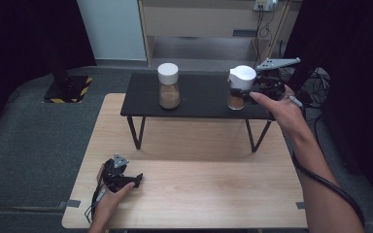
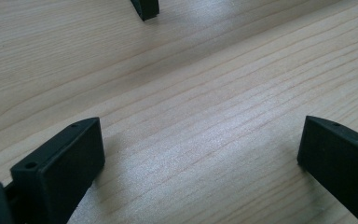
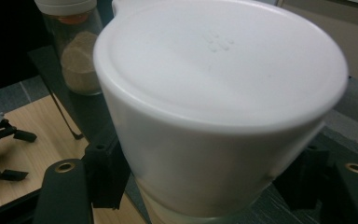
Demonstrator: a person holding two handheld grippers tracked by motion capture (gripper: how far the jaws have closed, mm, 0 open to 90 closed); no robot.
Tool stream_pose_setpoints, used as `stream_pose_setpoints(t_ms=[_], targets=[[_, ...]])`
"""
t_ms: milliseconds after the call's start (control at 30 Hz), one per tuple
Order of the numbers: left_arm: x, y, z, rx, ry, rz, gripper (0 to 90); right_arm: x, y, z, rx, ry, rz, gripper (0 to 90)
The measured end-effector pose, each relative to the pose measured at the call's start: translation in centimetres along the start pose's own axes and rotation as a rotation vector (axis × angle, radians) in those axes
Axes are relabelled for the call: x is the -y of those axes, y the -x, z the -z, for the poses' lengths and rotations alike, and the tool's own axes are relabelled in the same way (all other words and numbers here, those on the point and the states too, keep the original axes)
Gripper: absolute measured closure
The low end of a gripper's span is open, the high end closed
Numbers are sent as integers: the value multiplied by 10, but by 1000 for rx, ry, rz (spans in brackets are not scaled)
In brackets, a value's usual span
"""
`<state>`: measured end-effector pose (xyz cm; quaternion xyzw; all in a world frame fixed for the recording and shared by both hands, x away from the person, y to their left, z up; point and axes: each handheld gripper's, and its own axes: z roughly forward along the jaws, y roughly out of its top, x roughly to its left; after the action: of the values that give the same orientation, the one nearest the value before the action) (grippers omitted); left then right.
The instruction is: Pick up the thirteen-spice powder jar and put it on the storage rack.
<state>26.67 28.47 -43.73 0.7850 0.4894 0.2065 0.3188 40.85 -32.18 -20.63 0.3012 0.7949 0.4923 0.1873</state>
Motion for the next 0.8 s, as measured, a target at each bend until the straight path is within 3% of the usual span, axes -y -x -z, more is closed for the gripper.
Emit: stream_pose_setpoints(t_ms=[800], targets=[[0,0,0,0,0,-1,0,5,7,-13,11,-47,-16,316]])
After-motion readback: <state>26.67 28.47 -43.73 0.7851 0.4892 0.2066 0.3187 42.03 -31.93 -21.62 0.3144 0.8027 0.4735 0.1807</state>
